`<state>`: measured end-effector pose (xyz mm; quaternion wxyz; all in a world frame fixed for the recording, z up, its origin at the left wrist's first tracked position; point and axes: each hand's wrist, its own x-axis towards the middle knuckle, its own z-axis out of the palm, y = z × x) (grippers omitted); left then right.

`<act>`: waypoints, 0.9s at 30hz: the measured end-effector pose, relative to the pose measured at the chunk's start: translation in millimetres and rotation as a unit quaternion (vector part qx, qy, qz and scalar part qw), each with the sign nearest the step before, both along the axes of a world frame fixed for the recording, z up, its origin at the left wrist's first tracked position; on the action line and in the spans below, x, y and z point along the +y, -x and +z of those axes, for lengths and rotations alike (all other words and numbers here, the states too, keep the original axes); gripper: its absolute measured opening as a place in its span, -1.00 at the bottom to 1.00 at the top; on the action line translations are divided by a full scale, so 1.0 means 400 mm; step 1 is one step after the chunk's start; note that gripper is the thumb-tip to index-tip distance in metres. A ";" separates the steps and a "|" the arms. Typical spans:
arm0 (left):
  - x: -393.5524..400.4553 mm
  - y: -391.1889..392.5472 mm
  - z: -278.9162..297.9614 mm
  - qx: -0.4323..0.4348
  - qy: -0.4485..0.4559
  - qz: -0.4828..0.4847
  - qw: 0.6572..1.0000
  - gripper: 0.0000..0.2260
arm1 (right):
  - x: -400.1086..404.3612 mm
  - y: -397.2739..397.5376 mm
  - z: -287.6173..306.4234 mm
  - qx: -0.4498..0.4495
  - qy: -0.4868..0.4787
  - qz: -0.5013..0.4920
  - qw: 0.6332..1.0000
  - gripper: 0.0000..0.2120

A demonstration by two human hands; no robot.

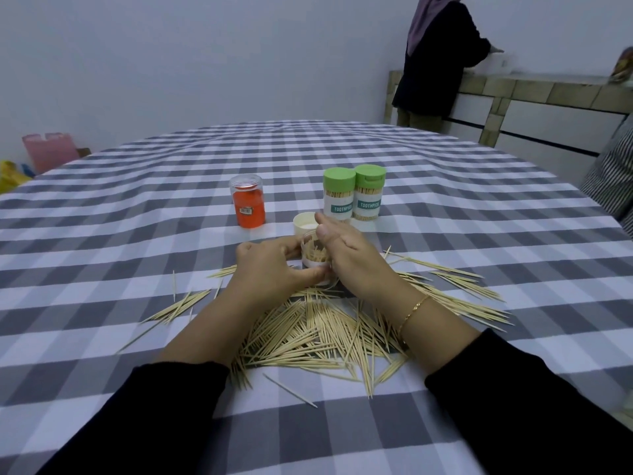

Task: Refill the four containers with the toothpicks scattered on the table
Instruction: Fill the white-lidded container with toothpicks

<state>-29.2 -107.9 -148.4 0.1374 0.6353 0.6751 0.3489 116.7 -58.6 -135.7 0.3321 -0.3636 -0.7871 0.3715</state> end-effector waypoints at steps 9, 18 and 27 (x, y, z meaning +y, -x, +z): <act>0.001 0.003 -0.002 -0.008 0.000 0.013 1.000 -0.31 | -0.009 -0.029 0.051 0.065 0.081 -0.002 0.995 -0.58; 0.000 0.006 0.003 -0.012 0.033 0.034 0.999 -0.19 | 0.050 -0.166 0.113 -0.244 0.048 -0.143 0.958 -0.69; -0.001 0.003 0.001 -0.029 0.027 0.042 0.998 -0.22 | 0.073 -0.298 0.090 -0.501 0.031 -0.147 0.852 -0.67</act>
